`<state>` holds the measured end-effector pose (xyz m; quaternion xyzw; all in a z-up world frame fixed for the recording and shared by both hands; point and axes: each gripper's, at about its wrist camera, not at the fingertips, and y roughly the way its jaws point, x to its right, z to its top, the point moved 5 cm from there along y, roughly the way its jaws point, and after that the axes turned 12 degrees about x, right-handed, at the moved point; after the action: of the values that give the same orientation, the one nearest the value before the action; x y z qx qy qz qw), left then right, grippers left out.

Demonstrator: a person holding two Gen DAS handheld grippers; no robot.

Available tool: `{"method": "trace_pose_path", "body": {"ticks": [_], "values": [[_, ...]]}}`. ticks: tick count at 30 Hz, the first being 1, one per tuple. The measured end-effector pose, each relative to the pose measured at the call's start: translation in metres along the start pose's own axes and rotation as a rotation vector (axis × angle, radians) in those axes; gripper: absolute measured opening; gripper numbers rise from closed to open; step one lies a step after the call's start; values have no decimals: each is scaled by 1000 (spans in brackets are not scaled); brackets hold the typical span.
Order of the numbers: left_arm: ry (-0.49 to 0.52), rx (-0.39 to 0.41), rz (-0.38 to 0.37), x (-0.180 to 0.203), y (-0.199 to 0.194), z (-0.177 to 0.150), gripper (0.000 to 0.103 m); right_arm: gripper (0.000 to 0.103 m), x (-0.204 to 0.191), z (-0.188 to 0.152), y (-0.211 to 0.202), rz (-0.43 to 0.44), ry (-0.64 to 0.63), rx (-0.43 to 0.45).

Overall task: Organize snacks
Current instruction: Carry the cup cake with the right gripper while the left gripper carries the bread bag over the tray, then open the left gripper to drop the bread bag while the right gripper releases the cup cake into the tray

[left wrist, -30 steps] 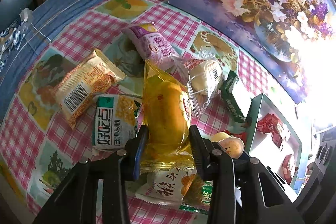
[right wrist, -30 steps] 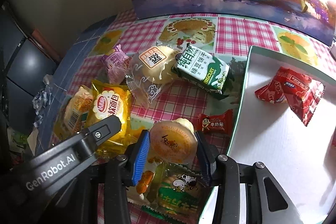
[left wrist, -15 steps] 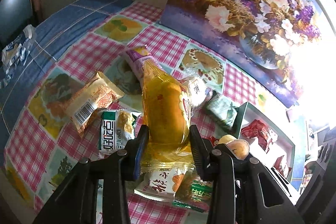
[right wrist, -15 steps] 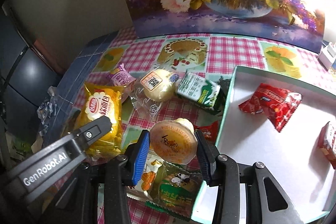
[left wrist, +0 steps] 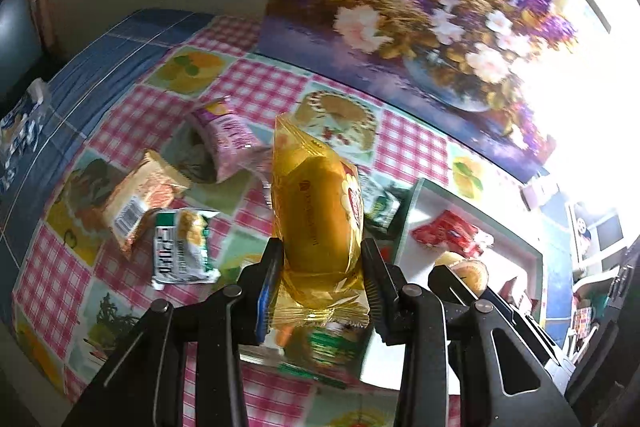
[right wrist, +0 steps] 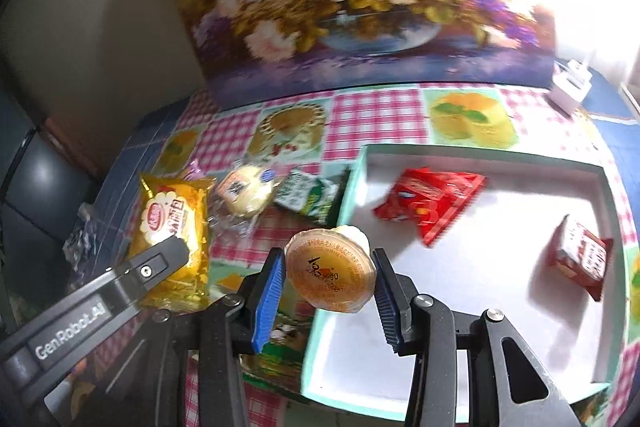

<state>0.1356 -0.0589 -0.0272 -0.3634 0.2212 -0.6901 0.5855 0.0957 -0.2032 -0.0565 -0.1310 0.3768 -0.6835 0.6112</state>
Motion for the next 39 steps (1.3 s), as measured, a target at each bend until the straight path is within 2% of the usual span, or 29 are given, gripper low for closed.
{"method": "trace_pose_path", "body": {"ticks": [6,15,19,30,39], "values": [[35,-12,-29,32,-5,-4,41,46,39,9,-12,-49,89,23],[74,-46,-76,82,0,-23,41,46,96,22,-36,-187,170,54],[93,-73,-90,98,8,-34,41,46,114,22,-41,-252,163,48],[161,-162,-94,117,40,-65,41,46,145,8,-29,-306,212,-22],[189,-187,-85,119,53,-74,41,47,156,2,-21,-315,248,-57]]}}
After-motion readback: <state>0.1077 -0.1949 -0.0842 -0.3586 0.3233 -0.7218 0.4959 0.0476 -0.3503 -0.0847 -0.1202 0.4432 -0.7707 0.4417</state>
